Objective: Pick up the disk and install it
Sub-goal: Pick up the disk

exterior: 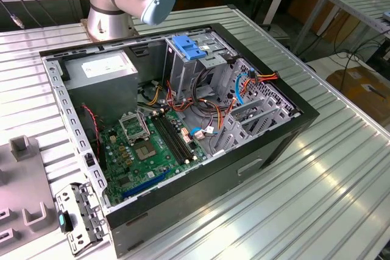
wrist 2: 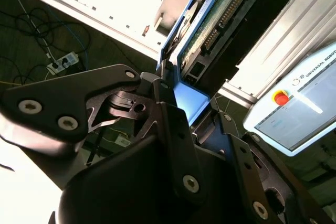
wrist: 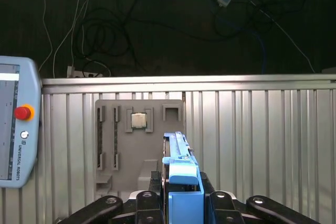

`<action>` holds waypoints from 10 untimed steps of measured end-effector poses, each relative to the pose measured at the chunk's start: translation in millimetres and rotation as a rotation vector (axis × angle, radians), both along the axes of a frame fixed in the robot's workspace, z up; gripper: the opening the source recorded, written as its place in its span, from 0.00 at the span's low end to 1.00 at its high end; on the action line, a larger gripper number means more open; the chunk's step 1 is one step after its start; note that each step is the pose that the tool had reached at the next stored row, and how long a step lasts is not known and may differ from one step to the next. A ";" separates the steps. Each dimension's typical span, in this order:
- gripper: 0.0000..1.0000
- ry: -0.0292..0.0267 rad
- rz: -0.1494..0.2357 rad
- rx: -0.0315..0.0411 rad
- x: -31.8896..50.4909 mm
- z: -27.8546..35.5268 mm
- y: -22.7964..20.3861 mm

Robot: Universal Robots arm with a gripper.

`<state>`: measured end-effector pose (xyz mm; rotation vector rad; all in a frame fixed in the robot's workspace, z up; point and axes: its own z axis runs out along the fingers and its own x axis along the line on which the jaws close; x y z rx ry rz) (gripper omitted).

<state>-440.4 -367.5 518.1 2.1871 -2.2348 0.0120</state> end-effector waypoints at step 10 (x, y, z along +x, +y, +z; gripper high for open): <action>0.37 0.0000 0.000 0.0000 16.1 0.0 0.0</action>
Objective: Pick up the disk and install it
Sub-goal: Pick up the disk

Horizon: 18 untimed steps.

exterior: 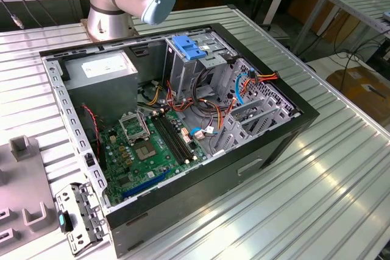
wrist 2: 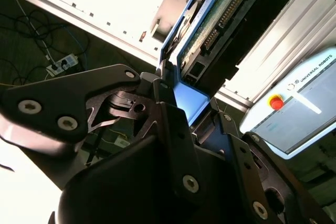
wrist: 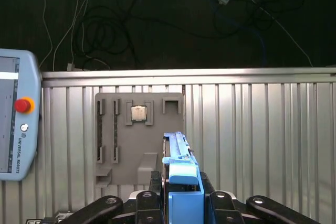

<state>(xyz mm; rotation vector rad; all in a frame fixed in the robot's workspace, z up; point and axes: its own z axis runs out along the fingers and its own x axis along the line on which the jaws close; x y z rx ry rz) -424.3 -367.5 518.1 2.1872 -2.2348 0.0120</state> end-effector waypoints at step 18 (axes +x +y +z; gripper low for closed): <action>0.37 -0.0001 0.000 0.0000 35.0 0.0 0.0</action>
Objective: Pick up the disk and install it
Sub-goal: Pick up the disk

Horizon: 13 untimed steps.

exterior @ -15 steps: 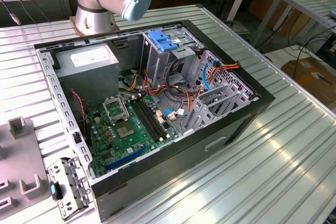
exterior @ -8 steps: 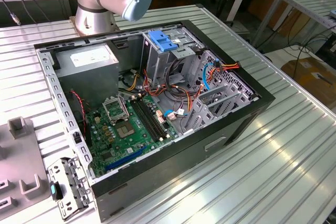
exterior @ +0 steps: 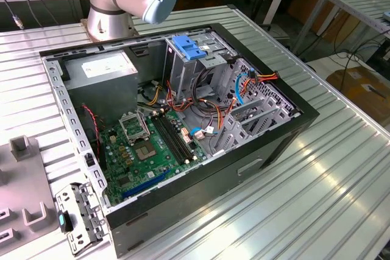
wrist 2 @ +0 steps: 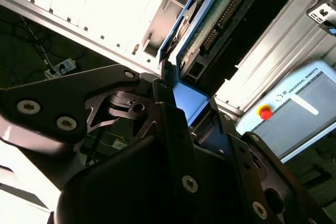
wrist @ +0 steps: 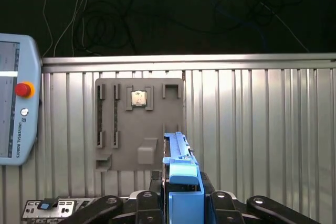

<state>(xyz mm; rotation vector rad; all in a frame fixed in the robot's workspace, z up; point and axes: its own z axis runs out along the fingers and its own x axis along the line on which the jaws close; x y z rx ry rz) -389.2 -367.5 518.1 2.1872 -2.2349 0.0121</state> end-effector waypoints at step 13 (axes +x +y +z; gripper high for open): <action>0.37 0.0001 0.000 -0.0001 25.9 0.1 0.0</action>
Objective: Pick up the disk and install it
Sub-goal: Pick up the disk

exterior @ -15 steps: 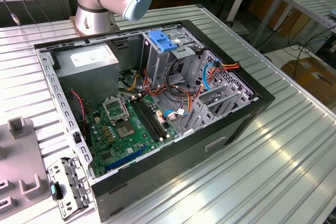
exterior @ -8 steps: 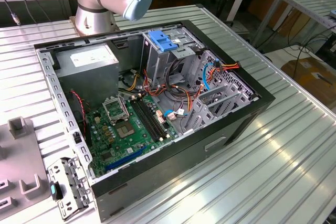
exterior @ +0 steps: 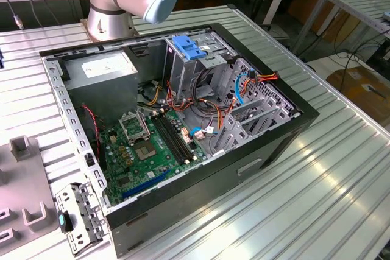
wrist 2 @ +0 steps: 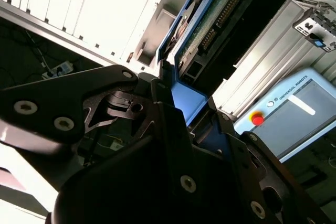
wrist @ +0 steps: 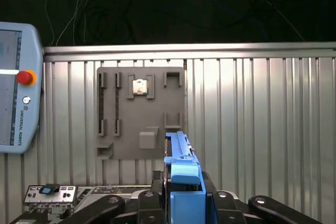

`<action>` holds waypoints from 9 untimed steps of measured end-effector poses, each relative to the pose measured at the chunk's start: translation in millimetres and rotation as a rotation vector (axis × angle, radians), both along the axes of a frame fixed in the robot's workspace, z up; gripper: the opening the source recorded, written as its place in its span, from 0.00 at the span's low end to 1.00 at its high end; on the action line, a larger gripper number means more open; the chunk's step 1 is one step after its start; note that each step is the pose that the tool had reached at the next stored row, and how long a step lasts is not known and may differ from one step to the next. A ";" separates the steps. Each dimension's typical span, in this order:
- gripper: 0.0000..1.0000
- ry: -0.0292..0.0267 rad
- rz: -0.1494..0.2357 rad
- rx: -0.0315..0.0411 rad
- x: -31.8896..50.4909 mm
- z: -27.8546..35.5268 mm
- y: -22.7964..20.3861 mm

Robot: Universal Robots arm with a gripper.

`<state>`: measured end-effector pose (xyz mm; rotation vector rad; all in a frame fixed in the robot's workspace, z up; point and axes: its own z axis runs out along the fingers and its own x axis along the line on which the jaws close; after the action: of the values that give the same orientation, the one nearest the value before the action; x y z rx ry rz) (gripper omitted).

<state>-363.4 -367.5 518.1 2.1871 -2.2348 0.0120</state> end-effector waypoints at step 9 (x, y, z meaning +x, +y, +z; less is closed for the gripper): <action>0.37 0.0000 0.000 0.0001 15.3 0.0 0.0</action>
<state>-348.1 -367.5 518.1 2.1872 -2.2348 0.0120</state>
